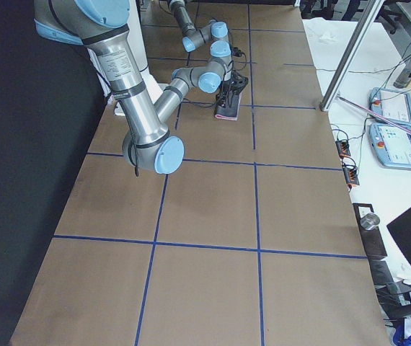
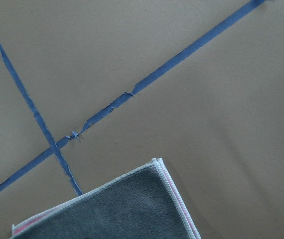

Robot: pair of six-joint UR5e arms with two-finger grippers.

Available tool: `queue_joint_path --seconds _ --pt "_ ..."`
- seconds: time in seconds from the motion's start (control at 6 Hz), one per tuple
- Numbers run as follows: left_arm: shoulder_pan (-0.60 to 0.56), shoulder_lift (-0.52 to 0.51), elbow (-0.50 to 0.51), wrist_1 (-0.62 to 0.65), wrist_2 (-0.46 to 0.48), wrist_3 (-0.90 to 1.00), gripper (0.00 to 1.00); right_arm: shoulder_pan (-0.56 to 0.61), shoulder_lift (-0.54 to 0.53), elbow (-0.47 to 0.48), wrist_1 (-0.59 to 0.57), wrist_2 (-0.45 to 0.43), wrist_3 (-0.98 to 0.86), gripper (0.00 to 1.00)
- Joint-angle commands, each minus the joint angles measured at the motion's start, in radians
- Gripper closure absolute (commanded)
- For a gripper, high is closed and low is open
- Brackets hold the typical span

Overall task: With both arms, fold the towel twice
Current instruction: 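Grasp the folded strip's end nearest the left gripper with the left gripper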

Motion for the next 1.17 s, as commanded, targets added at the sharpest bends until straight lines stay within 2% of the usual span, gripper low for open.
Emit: queue_joint_path --seconds 0.0,0.17,0.33,0.5,0.83,1.0 --pt "0.028 0.001 0.008 0.0 -0.004 -0.019 0.25 0.0 0.0 0.011 -0.006 0.001 0.0 0.0" --pt "0.031 0.001 0.008 0.0 -0.004 -0.021 0.35 0.0 0.0 0.012 -0.008 0.001 0.0 0.0" --pt "0.029 0.004 -0.001 0.0 -0.006 -0.019 0.81 0.0 0.0 0.015 -0.009 0.001 0.0 0.0" --pt "0.029 0.005 -0.006 0.001 -0.004 -0.018 0.96 0.0 -0.002 0.026 -0.011 0.001 0.0 0.0" --pt "0.023 0.004 -0.012 0.006 -0.003 -0.007 1.0 0.0 -0.005 0.025 -0.011 0.001 0.0 0.0" --pt "0.021 0.001 -0.105 0.127 -0.003 -0.002 1.0 0.0 -0.005 0.025 -0.011 0.001 0.0 0.0"
